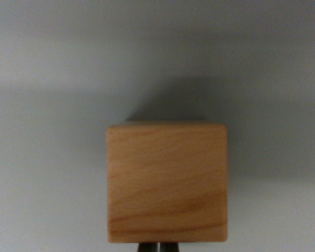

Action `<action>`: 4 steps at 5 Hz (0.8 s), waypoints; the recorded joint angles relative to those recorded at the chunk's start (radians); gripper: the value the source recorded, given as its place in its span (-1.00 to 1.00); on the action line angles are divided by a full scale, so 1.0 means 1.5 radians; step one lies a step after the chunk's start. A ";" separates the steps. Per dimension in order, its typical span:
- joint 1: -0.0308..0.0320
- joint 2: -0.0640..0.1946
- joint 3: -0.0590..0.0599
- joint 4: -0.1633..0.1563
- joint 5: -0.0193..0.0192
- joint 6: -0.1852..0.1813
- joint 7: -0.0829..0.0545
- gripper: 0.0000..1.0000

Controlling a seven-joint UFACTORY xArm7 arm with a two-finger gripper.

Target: Push wooden cube

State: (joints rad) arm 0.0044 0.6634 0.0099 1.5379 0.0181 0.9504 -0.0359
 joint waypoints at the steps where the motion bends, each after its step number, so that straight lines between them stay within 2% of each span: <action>1: 0.0000 0.000 0.000 0.000 0.0000 0.000 0.000 1.00; 2: 0.0000 0.012 0.000 0.020 -0.0002 0.008 0.000 1.00; 3: 0.0000 0.012 0.000 0.020 -0.0002 0.008 0.000 1.00; 4: 0.0000 0.023 0.000 0.037 -0.0004 0.015 0.000 1.00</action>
State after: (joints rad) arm 0.0045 0.6975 0.0096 1.5938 0.0174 0.9723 -0.0355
